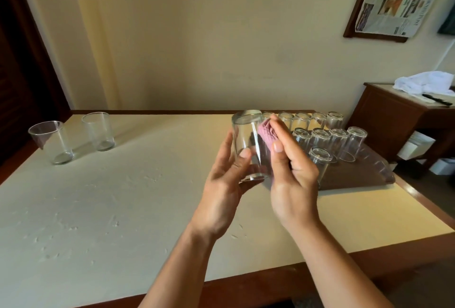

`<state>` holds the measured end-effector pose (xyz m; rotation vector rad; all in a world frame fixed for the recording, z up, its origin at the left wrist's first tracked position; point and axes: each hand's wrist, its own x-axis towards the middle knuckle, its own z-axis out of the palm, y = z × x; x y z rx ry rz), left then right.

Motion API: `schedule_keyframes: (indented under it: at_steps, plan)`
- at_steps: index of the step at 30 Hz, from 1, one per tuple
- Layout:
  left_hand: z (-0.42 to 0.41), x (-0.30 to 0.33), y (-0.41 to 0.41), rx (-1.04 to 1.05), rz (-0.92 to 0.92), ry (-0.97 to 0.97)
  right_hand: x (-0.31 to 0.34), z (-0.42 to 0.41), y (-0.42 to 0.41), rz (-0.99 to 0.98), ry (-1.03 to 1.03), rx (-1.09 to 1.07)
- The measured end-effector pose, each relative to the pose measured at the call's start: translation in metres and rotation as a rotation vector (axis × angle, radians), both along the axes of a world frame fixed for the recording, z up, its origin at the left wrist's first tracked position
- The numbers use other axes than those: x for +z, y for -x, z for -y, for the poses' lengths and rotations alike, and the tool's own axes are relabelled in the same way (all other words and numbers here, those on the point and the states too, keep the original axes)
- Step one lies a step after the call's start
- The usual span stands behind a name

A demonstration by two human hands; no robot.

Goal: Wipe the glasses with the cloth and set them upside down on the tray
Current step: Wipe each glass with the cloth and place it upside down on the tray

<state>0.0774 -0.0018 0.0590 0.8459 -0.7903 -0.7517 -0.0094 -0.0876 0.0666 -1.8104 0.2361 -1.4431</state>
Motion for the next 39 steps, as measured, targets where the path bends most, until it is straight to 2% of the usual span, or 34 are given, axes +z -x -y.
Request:
schedule_keyframes:
  at_steps: [5,7,10,12,15,18,21,24,28,30,33,39]
  plan:
    - [0.006,0.007,0.0,0.169,0.041,0.026,-0.013,-0.017,-0.001,-0.001,0.104,-0.061]
    - [0.002,0.008,-0.003,0.101,0.015,0.006,-0.021,-0.018,0.0,0.004,0.135,-0.057]
    - [-0.004,0.005,0.0,-0.013,0.033,-0.029,-0.009,-0.004,0.0,0.038,0.024,-0.005]
    - [-0.002,0.005,0.003,0.007,0.036,-0.029,0.002,0.001,-0.001,0.034,0.001,-0.031]
    - [0.003,0.007,0.001,0.106,0.029,0.02,-0.002,-0.01,0.001,0.013,0.121,-0.037]
    - [0.004,0.006,-0.002,0.087,0.062,0.009,-0.02,-0.016,0.004,-0.017,0.175,-0.044]
    - [0.0,0.003,0.002,0.033,0.133,-0.027,-0.012,-0.005,0.004,-0.004,0.148,-0.084]
    - [0.004,0.006,0.006,0.099,0.168,-0.022,0.005,0.003,0.001,0.015,0.108,-0.087]
    - [0.011,0.015,-0.001,0.183,0.11,0.005,-0.005,-0.013,-0.002,0.015,0.138,-0.037]
    - [0.009,0.016,-0.005,0.135,0.05,-0.008,-0.013,-0.016,-0.001,0.017,0.145,-0.038]
    - [0.004,0.011,-0.001,0.027,0.077,-0.022,-0.004,-0.004,-0.001,0.032,0.123,-0.073]
    - [0.008,0.017,-0.002,0.123,0.025,0.036,-0.002,-0.01,-0.005,0.022,0.132,-0.041]
